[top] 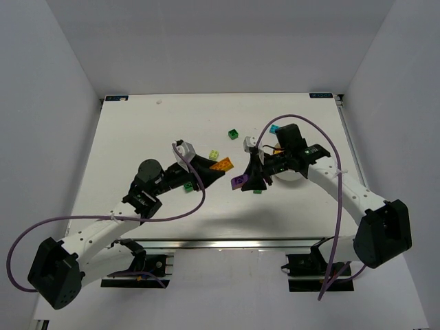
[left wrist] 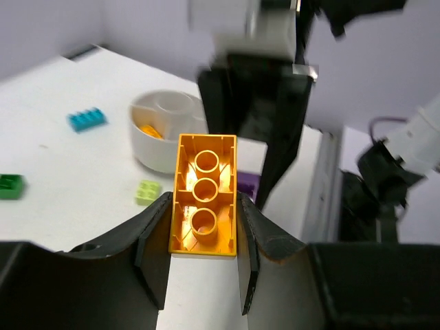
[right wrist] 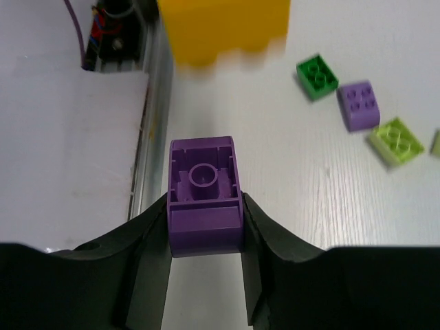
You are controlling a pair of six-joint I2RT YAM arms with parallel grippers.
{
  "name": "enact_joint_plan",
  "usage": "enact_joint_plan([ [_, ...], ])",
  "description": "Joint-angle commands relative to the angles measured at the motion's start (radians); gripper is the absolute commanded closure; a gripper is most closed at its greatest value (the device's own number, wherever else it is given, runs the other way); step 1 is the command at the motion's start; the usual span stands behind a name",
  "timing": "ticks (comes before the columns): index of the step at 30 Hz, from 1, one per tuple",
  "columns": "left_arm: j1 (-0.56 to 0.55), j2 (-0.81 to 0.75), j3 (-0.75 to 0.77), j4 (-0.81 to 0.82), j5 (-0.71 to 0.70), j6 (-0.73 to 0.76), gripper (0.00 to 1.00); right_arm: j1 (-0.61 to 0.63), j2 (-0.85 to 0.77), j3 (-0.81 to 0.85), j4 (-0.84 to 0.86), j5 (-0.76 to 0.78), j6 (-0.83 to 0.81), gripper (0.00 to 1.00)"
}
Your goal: Sort the legos into containers by color
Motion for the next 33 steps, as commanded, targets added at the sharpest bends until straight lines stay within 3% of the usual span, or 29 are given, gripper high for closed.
enact_joint_plan([
  [1,0.024,-0.065,0.021,0.029,-0.118,0.026,1.00,-0.021,-0.008,-0.037,-0.090,0.062,-0.065,1.00],
  [7,0.024,-0.086,0.046,-0.025,-0.148,0.060,1.00,-0.034,-0.037,-0.051,-0.107,0.104,-0.079,1.00],
  [10,0.024,-0.096,0.056,-0.091,-0.166,0.086,1.00,-0.047,-0.076,-0.023,-0.079,0.210,-0.036,1.00],
  [20,0.024,-0.139,0.093,-0.378,-0.289,0.150,1.00,-0.064,-0.045,0.168,-0.082,0.789,0.093,1.00],
  [23,0.024,-0.151,0.101,-0.448,-0.301,0.181,1.00,-0.070,-0.002,0.236,-0.127,0.889,0.085,1.00],
  [29,0.014,-0.166,0.105,-0.488,-0.313,0.218,1.00,-0.077,0.070,0.303,-0.188,1.012,0.048,1.00],
  [33,0.014,-0.156,0.118,-0.502,-0.290,0.221,1.00,-0.081,0.078,0.308,-0.191,1.008,0.047,1.00],
])
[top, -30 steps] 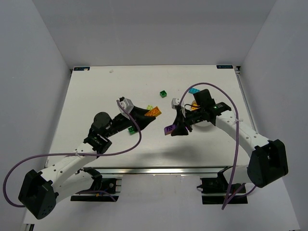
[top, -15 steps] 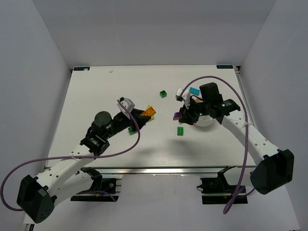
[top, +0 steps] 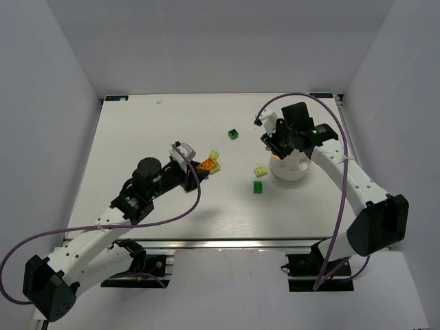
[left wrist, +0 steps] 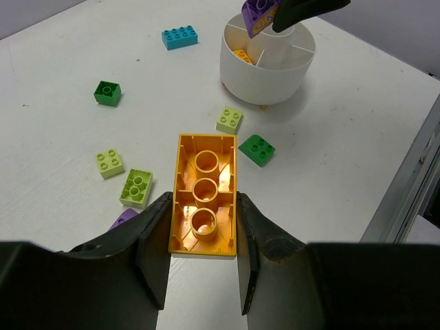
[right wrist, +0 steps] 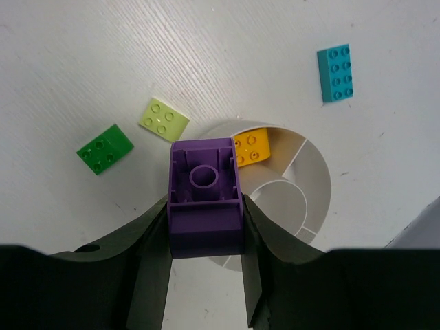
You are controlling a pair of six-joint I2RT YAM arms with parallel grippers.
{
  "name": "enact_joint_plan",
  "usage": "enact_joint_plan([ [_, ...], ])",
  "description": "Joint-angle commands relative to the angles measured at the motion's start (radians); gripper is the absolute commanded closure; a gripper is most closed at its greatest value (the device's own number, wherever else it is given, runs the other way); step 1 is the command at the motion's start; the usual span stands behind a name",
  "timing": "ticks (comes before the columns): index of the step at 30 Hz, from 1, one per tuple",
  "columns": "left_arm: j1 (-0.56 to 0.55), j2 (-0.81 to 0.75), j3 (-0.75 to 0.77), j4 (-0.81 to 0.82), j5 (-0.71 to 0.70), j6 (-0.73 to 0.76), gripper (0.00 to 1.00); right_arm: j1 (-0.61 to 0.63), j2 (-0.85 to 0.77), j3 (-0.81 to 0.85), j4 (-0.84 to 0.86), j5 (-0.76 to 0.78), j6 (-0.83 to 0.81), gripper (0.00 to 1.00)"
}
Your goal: Sort the legos into containers by color
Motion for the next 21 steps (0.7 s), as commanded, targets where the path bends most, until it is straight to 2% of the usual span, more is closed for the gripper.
enact_joint_plan([
  [1,-0.005,-0.008,0.047,-0.029,0.012,0.021,1.00,-0.007,-0.008,0.043,-0.024,0.045,-0.012,1.00],
  [4,-0.005,0.007,0.041,-0.014,0.061,0.015,1.00,-0.005,-0.021,0.040,-0.018,0.052,-0.003,1.00],
  [6,0.008,0.028,0.038,0.023,0.145,-0.008,1.00,-0.017,-0.041,0.040,-0.002,0.089,-0.003,1.00],
  [8,0.008,0.082,0.047,0.072,0.184,-0.040,1.00,-0.025,-0.055,0.043,0.007,0.109,0.003,1.00],
  [12,0.008,0.261,0.148,0.147,0.372,-0.126,1.00,-0.068,-0.124,0.041,0.022,0.106,0.049,1.00],
  [15,0.008,0.459,0.295,0.160,0.421,-0.186,1.00,-0.088,-0.205,0.023,0.051,0.086,0.099,1.00],
  [16,-0.001,0.516,0.401,0.146,0.444,-0.195,1.00,-0.103,-0.234,0.009,0.073,0.100,0.118,1.00],
  [17,-0.001,0.632,0.458,0.106,0.449,-0.219,1.00,-0.109,-0.268,-0.008,0.099,0.120,0.123,1.00],
  [19,-0.012,0.743,0.573,0.068,0.464,-0.244,1.00,-0.128,-0.359,-0.075,0.178,0.137,0.155,1.00],
  [21,-0.012,0.909,0.729,0.048,0.493,-0.345,1.00,-0.145,-0.435,-0.129,0.214,0.141,0.175,1.00],
])
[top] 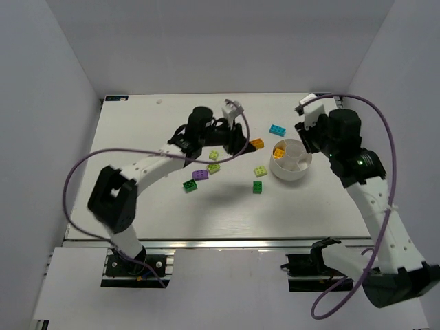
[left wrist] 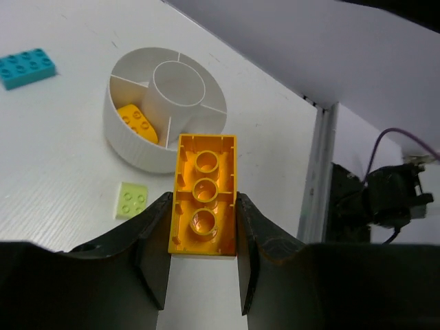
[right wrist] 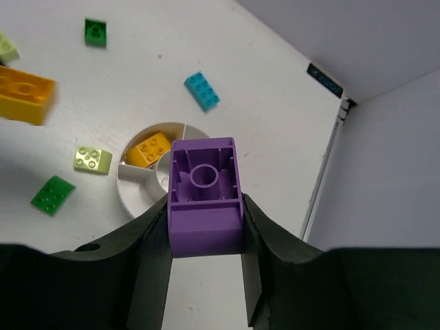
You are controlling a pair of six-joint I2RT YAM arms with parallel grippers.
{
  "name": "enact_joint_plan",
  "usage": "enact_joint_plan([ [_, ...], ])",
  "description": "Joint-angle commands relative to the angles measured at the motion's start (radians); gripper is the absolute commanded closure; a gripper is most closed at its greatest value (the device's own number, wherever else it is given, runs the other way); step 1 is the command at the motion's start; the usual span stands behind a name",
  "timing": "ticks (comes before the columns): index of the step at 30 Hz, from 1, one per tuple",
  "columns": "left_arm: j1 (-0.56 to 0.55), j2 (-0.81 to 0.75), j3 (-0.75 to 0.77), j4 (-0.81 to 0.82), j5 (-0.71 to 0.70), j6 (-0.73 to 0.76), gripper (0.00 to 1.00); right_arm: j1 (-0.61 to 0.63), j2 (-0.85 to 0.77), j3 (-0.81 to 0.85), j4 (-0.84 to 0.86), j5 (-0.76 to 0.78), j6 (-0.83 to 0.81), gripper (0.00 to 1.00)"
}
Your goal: Sort the legos into containers by color
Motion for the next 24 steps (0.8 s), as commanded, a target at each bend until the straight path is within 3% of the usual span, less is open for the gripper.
enact_joint_plan([
  [1,-0.005,0.172,0.184,-0.047,0.119,-0.166,1.00,-0.023,-0.103,-0.070,0.139,0.022,0.083,1.00],
  [2,-0.005,0.266,0.270,-0.025,0.147,-0.239,1.00,-0.032,-0.140,-0.087,0.152,0.017,0.091,1.00],
  [4,-0.005,0.333,0.301,0.099,0.196,-0.367,1.00,-0.044,-0.178,-0.142,0.196,0.009,0.100,1.00],
  [5,-0.005,0.359,0.307,0.246,0.207,-0.499,1.00,-0.043,-0.207,-0.159,0.207,0.003,0.103,1.00],
  [7,-0.005,0.442,0.341,0.334,0.199,-0.594,1.00,-0.053,-0.228,-0.190,0.222,0.000,0.109,1.00],
  [10,-0.016,0.516,0.454,0.280,0.153,-0.619,1.00,-0.063,-0.254,-0.214,0.230,-0.018,0.117,1.00],
  [15,-0.025,0.533,0.505,0.105,0.052,-0.564,1.00,-0.075,-0.295,-0.245,0.247,-0.046,0.128,1.00],
  [24,-0.044,0.579,0.562,0.003,0.048,-0.607,0.98,-0.090,-0.315,-0.288,0.272,-0.093,0.146,1.00],
])
